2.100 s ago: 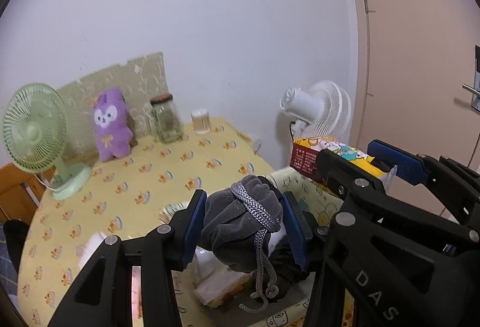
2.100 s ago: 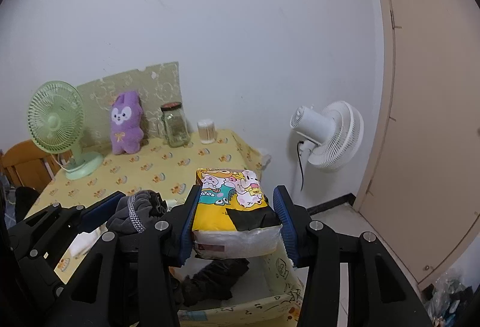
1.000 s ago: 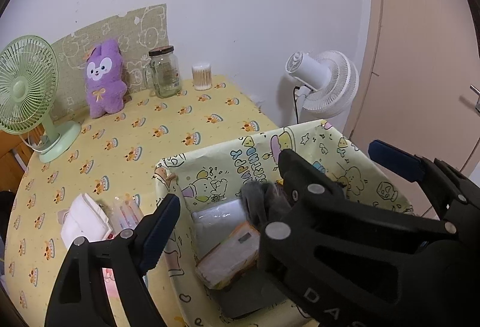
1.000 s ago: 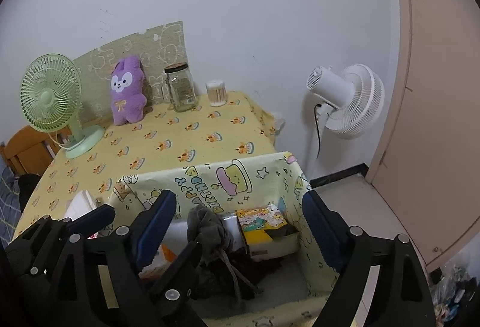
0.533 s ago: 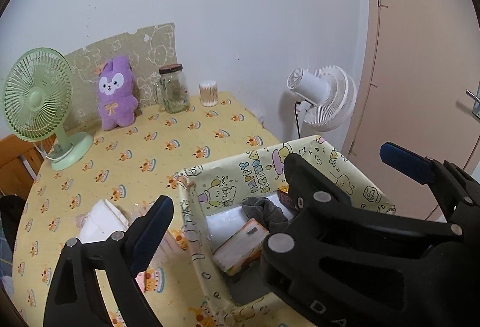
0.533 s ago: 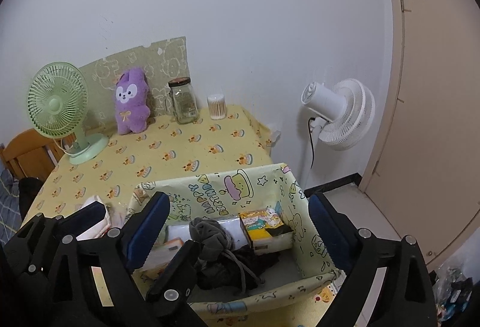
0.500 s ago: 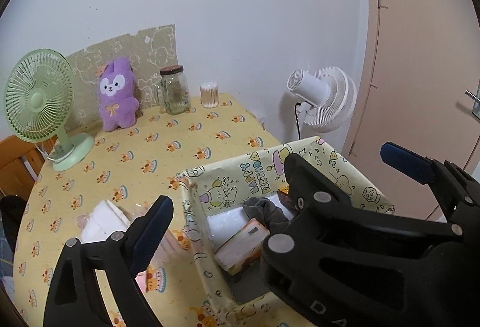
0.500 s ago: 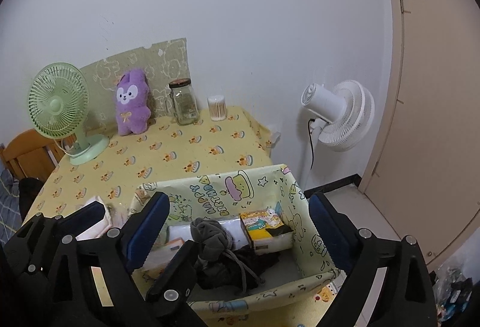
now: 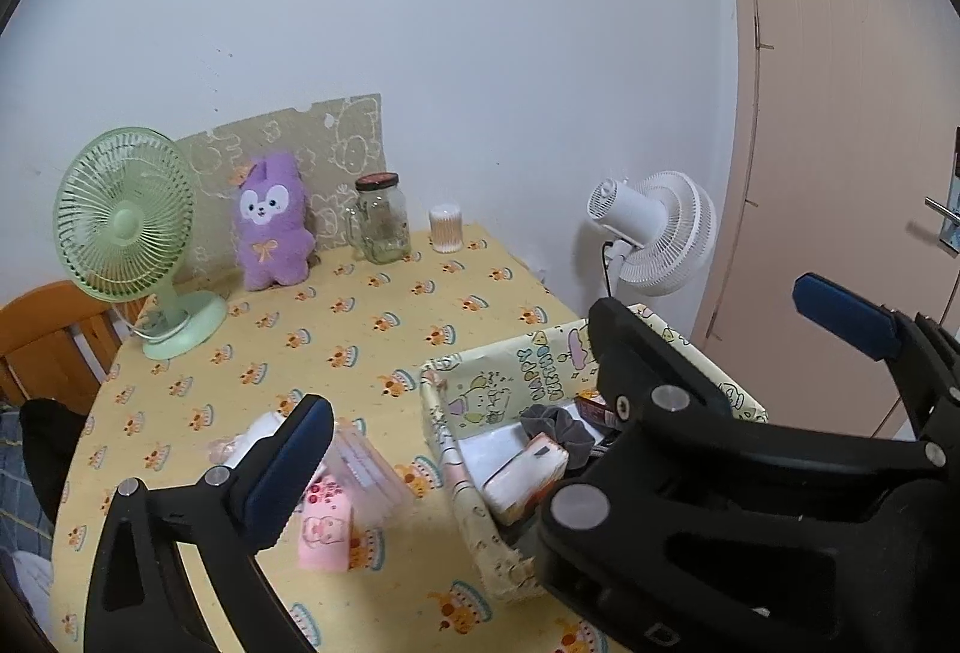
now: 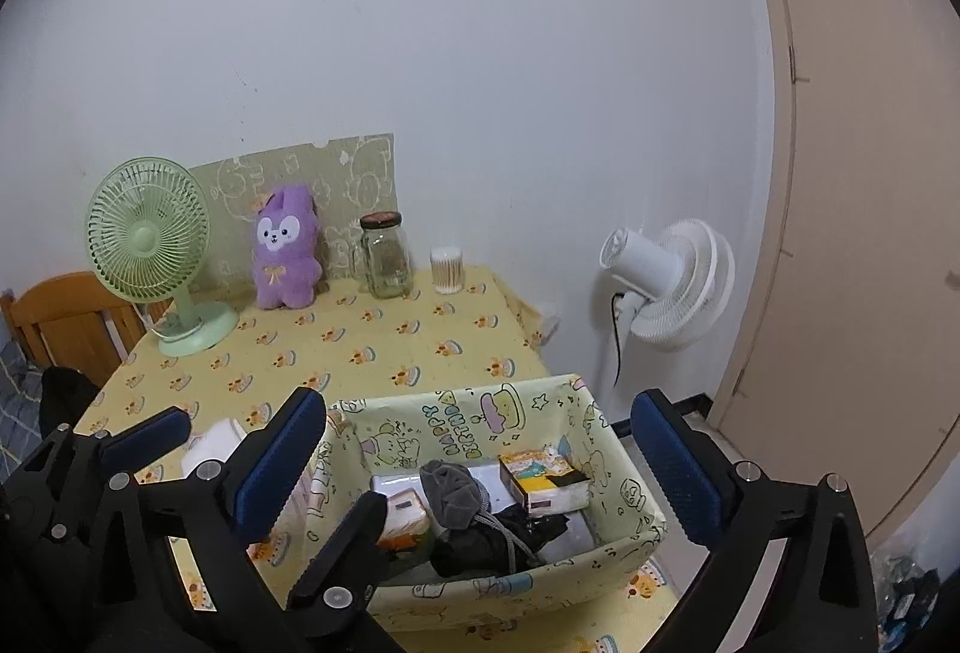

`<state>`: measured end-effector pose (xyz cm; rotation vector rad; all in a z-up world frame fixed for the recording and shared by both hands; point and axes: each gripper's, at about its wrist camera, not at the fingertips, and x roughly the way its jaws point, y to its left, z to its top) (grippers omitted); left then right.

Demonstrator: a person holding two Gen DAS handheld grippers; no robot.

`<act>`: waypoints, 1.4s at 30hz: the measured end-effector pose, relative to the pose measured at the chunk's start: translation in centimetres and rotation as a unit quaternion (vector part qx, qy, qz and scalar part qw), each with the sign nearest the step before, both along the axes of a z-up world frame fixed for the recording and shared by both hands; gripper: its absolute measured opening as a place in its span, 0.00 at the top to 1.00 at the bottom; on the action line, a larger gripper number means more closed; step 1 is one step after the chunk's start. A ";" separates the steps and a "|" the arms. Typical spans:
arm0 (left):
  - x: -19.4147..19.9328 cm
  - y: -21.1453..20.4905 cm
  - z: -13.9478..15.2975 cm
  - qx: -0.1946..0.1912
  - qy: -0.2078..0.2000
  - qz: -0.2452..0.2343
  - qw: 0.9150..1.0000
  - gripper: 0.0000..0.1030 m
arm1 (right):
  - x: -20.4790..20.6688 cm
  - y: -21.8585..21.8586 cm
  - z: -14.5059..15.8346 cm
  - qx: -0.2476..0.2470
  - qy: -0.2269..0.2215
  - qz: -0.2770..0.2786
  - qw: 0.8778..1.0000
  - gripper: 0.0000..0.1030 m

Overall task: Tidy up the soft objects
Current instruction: 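Move both grippers away from the box toward the remaining packs on the table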

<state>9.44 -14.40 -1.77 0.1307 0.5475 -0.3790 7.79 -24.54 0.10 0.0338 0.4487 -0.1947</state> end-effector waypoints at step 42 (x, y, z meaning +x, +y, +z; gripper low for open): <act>-5.8 10.9 -0.2 -0.002 -0.047 0.038 0.998 0.00 | -5.1 10.7 -0.7 0.009 -0.013 0.052 0.999 0.00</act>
